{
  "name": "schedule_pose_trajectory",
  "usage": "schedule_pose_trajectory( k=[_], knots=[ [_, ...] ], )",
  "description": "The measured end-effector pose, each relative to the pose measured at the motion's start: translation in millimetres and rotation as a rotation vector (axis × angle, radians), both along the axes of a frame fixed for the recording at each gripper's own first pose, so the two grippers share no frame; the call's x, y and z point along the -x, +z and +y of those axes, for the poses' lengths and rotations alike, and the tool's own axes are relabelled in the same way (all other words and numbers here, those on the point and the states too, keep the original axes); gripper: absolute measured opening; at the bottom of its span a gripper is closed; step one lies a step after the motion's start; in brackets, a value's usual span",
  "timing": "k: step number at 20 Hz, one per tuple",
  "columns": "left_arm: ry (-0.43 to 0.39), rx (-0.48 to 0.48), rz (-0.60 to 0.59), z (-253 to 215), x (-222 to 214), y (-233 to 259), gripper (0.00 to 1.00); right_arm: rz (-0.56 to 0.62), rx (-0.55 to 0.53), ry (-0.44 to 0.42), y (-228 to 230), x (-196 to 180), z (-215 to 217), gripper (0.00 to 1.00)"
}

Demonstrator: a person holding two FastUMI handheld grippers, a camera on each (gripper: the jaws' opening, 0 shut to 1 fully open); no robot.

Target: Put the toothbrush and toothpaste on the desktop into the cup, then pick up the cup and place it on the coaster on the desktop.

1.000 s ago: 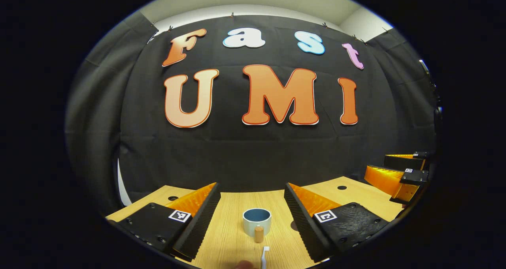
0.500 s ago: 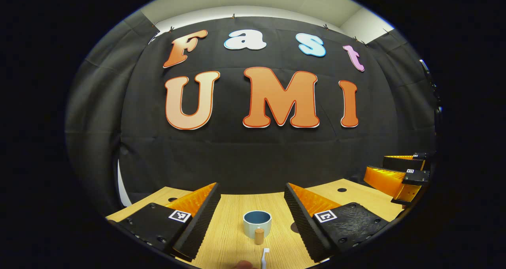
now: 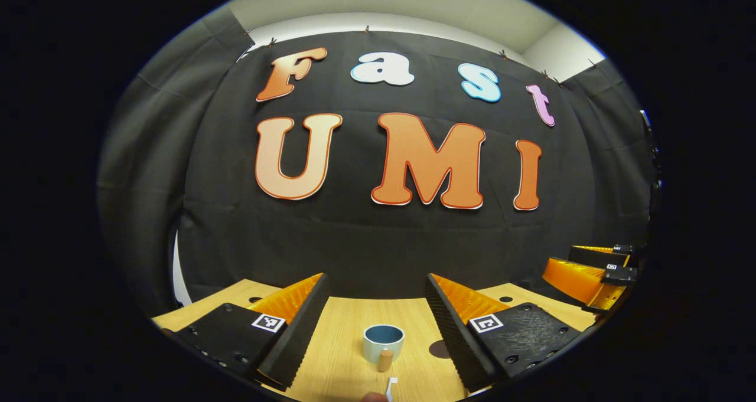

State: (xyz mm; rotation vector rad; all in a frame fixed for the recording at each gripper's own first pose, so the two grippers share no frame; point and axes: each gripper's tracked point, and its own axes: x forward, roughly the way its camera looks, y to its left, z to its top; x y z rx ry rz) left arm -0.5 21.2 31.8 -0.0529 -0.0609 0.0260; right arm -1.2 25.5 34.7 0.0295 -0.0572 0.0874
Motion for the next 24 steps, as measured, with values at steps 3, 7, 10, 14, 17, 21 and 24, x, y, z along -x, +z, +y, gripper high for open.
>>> schedule_pose_trajectory(
  k=[3,7,10,14,17,21,24],
  knots=[
    [0.048,-0.048,0.015,10.4,-0.4,4.1,0.96,0.009,-0.005,0.001,0.6,-1.4,2.1,1.00],
    [0.046,-0.037,0.025,7.9,-4.1,10.8,0.96,0.023,0.027,0.015,5.8,-1.8,9.4,0.99],
    [0.056,-0.057,0.056,10.4,-7.9,1.9,0.97,0.063,0.059,0.016,-9.3,-1.9,12.2,0.99],
    [0.020,-0.064,0.137,2.6,-11.1,-21.4,0.98,0.160,0.077,-0.003,-44.5,-4.4,9.5,1.00],
    [-0.009,-0.073,0.182,-5.4,-11.2,-35.5,0.97,0.222,0.060,0.022,-64.2,-1.5,15.1,1.00],
    [-0.056,-0.087,0.282,-19.1,-9.6,-70.4,0.97,0.306,0.064,0.028,-92.2,2.1,16.8,1.00],
    [-0.080,-0.089,0.366,-26.5,-7.2,-100.0,0.96,0.394,0.062,0.027,-121.5,4.2,15.8,0.99]
  ],
)
